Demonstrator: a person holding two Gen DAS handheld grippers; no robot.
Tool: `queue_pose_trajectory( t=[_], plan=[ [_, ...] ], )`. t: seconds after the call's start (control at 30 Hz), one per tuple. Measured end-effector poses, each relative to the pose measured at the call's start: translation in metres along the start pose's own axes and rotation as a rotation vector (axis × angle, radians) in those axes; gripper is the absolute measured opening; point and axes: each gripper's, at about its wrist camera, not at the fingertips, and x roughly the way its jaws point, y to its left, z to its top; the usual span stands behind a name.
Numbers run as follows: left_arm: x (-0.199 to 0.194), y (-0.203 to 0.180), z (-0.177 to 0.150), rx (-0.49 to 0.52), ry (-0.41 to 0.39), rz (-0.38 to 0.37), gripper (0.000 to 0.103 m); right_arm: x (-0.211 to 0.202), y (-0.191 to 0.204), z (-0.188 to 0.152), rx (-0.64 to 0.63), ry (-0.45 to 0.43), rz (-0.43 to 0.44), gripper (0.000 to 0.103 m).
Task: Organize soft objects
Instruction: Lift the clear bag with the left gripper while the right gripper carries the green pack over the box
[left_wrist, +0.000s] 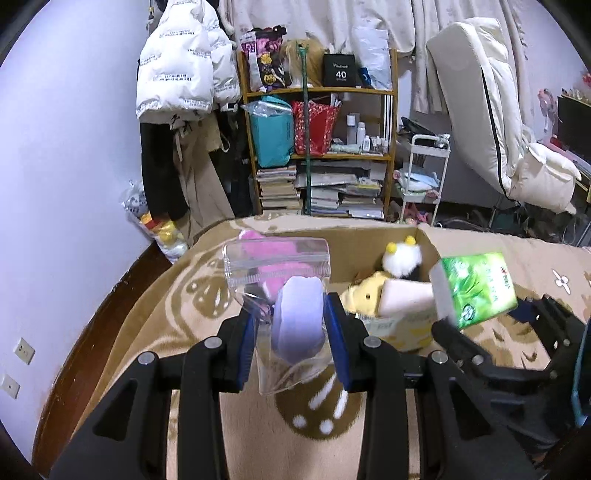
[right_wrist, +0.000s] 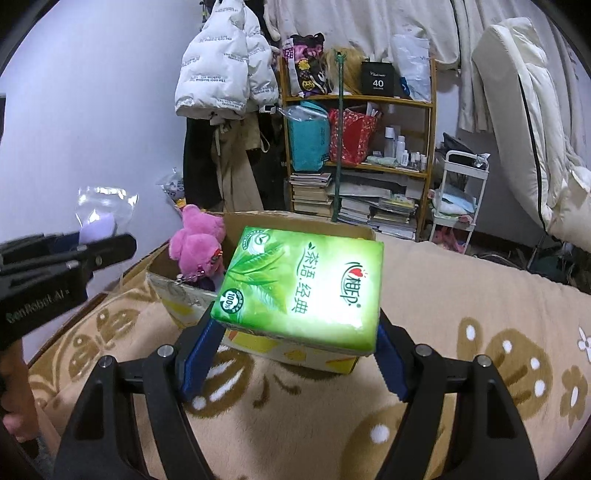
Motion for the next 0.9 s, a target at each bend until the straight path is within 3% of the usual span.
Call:
queue_pose_trajectory(
  t=[0.53, 0.7, 0.9],
  plan=[
    [0.046, -0.002, 0.047, -0.024, 0.003, -0.036, 0.035, 0.043, -0.010, 0.028, -0.022, 0.004, 0.004, 0.080],
    [0.069, -0.006, 0.046, -0.030, 0.046, -0.087, 0.036, 0.053, -0.016, 0.023, -0.014, 0.005, 0.022, 0.080],
    [0.090, -0.014, 0.040, -0.010, 0.092, -0.097, 0.036, 0.066, -0.021, 0.018, -0.022, 0.031, 0.020, 0.080]
  ],
)
